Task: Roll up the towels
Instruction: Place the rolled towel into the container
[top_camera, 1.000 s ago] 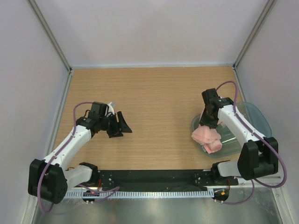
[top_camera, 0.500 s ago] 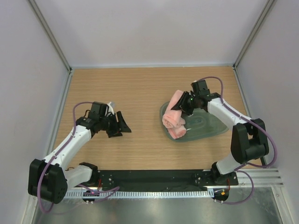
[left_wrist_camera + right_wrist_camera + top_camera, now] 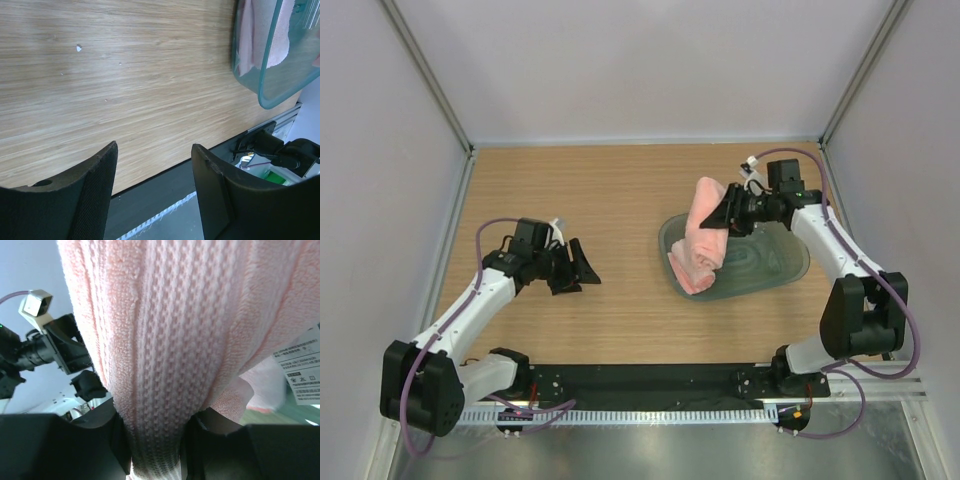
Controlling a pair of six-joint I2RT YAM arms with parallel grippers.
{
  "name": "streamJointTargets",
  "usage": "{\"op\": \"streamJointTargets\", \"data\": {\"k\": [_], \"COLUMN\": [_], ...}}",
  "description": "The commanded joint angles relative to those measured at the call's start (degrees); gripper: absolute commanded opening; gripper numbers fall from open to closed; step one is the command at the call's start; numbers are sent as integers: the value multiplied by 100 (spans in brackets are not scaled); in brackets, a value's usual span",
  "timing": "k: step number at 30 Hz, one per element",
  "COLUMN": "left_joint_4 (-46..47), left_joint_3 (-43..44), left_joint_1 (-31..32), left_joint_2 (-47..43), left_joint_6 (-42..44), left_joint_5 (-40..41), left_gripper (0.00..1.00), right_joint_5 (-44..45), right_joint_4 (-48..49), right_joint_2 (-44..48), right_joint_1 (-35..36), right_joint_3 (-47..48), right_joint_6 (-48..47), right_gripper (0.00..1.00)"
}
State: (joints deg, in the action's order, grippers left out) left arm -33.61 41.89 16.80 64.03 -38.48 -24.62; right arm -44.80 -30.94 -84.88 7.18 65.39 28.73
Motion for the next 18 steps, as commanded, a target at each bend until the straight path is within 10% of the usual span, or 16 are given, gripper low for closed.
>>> {"op": "streamJointTargets", "data": {"k": [1, 8, 18], "left_joint_4": [29, 47, 56], "left_joint_3": [100, 92, 74], "left_joint_1": [-10, 16, 34], "left_joint_2": [22, 75, 39], "left_joint_6": [113, 130, 86], "left_joint_5": [-218, -298, -113], "left_gripper": [61, 61, 61], "right_joint_5": [-33, 2887, 1758], "right_joint_4": [-1211, -1889, -681], "right_joint_2": [191, -326, -1004], "right_joint_1": [-576, -393, 908], "right_joint_3": [325, 326, -482], "right_joint_6": [-1490, -1704, -1109], "right_gripper": [1, 1, 1]}}
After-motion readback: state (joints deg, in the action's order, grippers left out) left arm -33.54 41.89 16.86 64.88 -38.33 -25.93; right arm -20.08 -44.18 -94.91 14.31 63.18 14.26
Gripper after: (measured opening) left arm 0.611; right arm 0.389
